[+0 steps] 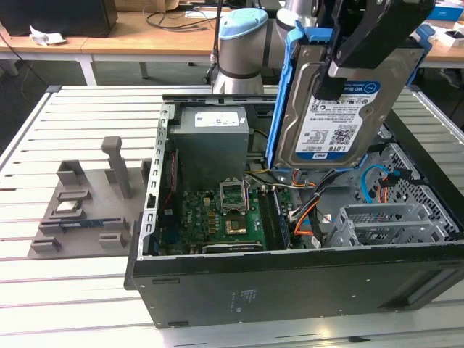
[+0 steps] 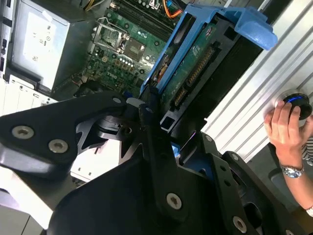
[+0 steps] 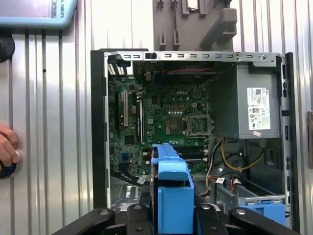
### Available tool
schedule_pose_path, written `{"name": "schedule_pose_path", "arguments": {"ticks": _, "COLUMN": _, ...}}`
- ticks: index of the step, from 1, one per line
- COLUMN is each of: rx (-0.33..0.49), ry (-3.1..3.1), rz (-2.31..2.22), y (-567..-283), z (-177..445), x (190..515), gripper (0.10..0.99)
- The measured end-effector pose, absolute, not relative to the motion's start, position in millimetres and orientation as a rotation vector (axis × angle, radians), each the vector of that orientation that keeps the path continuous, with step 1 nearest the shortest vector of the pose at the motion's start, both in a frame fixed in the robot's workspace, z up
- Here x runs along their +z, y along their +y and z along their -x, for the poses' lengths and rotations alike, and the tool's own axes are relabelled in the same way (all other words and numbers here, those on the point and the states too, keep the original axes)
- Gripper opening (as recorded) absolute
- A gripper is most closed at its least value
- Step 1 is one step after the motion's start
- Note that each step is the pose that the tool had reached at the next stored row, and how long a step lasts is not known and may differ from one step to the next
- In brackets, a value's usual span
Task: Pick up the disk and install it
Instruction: 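Pick up the disk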
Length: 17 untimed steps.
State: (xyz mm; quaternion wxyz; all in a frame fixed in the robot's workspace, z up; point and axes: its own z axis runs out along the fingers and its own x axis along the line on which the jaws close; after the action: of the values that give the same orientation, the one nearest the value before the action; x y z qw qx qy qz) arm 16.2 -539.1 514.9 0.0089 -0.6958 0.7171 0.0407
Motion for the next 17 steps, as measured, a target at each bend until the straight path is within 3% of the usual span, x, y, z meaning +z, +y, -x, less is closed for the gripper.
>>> {"name": "schedule_pose_path", "arguments": {"ticks": 17, "rx": 0.126, "ry": 2.241, "rz": 2.174, "y": -572.4, "z": -16.2, "x": 513.3, "gripper": 0.365}}
